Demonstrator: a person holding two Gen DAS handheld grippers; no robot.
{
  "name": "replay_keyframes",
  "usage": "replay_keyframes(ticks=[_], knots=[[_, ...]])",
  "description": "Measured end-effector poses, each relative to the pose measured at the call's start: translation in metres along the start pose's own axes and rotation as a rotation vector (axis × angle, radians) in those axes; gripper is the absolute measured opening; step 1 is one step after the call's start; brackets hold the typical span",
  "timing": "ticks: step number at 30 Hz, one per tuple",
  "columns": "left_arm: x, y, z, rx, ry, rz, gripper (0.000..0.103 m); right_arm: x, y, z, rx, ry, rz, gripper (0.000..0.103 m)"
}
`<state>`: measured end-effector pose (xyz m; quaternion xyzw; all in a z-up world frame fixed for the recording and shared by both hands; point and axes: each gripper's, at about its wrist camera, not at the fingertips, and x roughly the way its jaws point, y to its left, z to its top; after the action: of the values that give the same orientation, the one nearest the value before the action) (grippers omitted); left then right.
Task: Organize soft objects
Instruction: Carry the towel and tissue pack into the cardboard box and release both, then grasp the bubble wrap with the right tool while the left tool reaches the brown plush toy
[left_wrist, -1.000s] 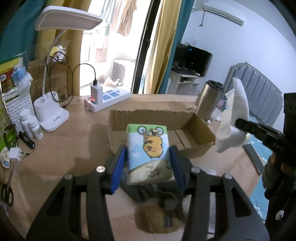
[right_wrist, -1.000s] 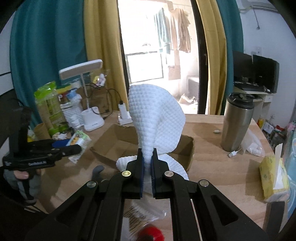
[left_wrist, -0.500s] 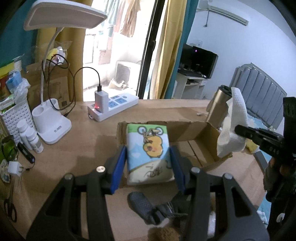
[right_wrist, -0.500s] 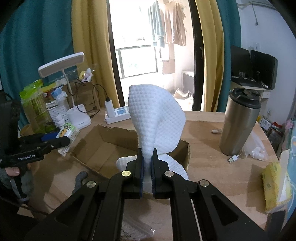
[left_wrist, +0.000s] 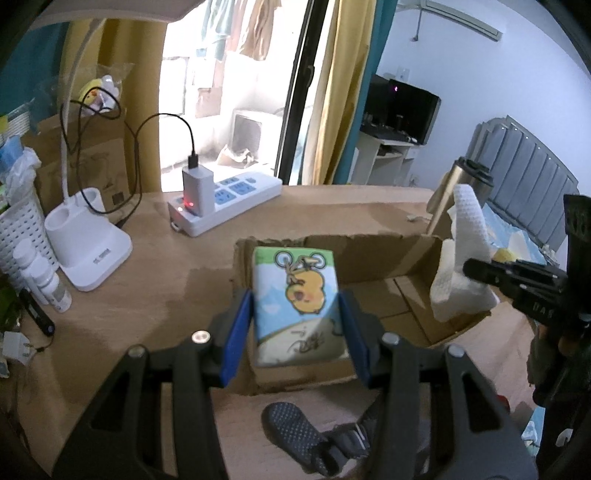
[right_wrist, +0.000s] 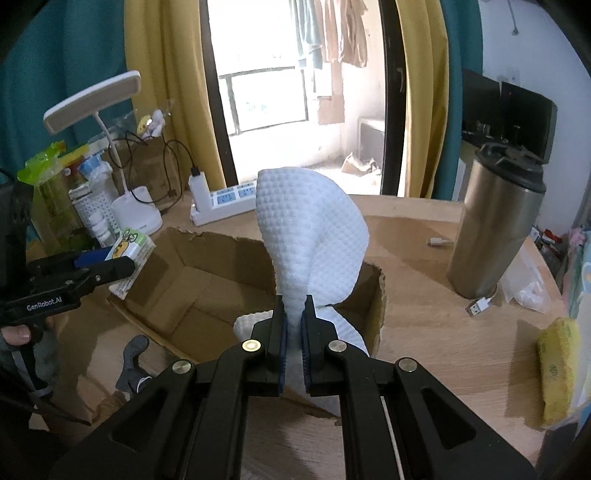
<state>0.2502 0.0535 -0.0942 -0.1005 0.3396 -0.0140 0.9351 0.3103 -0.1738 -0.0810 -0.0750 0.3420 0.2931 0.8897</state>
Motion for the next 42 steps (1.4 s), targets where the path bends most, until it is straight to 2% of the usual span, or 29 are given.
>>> replay_keyframes(ticks=[6,8,10,13,18,42], knots=[[0.008,0.001,0.001,-0.007,0.025,0.02,0.05,0.011,-0.002,-0.003,0.001,0.041,-0.01,0.009],[0.01,0.002,0.0,-0.012,0.037,0.027,0.051,0.011,-0.003,-0.004,0.004,0.047,-0.016,0.013],[0.011,0.003,0.0,-0.016,0.044,0.025,0.051,0.01,-0.003,-0.004,0.009,0.047,-0.019,0.027],[0.008,0.002,0.0,-0.014,0.037,0.023,0.053,0.006,-0.002,-0.003,0.011,0.039,-0.02,0.035],[0.0,-0.001,0.0,-0.01,0.017,0.016,0.064,-0.002,0.002,-0.002,0.007,0.024,-0.022,0.037],[-0.055,-0.005,-0.015,-0.036,-0.05,0.005,0.071,-0.059,0.021,-0.016,-0.002,-0.043,-0.034,0.038]])
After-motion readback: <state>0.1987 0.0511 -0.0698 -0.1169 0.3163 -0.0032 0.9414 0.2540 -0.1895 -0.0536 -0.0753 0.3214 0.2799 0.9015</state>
